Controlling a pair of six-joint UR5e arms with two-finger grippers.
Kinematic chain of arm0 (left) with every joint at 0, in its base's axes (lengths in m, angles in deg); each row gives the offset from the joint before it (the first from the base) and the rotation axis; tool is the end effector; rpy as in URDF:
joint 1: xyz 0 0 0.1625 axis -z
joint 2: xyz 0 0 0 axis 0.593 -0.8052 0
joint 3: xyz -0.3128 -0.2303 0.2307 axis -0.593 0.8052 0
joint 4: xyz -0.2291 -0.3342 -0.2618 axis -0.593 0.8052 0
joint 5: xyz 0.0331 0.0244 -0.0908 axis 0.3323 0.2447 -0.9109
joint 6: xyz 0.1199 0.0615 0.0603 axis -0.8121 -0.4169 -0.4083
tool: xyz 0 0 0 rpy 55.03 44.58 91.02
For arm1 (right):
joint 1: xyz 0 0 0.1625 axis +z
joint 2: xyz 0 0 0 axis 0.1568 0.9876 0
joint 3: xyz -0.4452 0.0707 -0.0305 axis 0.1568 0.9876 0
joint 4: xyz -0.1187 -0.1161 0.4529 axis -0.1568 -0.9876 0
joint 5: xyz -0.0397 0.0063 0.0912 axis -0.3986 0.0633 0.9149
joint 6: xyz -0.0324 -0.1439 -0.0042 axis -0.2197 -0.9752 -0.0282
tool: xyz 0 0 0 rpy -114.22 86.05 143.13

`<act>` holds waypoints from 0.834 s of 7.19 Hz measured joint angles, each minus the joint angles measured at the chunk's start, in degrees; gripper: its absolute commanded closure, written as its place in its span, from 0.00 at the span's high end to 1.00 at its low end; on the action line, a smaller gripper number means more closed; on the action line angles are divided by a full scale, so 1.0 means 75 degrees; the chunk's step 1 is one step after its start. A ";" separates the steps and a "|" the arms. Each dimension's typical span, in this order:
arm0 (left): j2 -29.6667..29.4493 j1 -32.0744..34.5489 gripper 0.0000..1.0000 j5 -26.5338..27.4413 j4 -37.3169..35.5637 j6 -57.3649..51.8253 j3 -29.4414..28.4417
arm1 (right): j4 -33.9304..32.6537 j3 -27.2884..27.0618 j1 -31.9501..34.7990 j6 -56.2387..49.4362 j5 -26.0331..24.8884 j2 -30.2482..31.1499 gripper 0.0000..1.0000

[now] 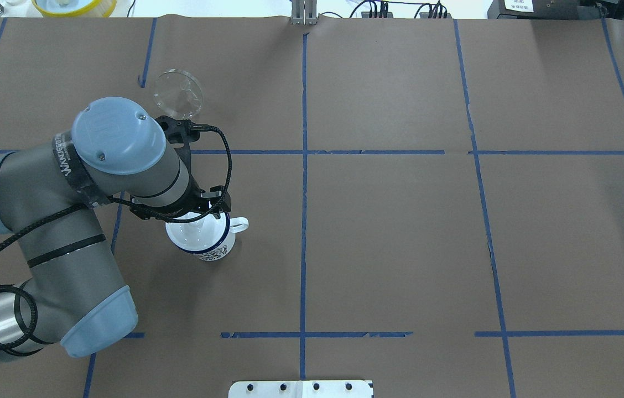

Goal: Remove funnel from cup
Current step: 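Lower the lid onto the mug's rim with the left gripper, then open the left gripper and withdraw it from the lid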

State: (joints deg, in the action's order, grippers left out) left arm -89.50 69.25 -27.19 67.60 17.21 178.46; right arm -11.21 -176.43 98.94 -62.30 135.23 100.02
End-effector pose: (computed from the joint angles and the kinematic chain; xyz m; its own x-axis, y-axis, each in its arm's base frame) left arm 0.5158 -0.4354 0.2194 0.7064 -0.0943 -0.7015 0.1148 0.9932 -0.0179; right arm 0.0353 -0.5128 0.7346 0.7523 0.0164 0.6586 -0.0032 0.9998 -0.0213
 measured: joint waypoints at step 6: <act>0.0866 0.2297 1.00 -0.1204 0.0031 -0.3647 0.0775 | 0.0000 0.0001 0.0000 0.0000 0.0000 0.0000 1.00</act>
State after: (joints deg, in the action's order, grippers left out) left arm -83.00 86.47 -36.22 67.84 -10.15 184.28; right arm -11.21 -176.42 98.94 -62.30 135.23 100.02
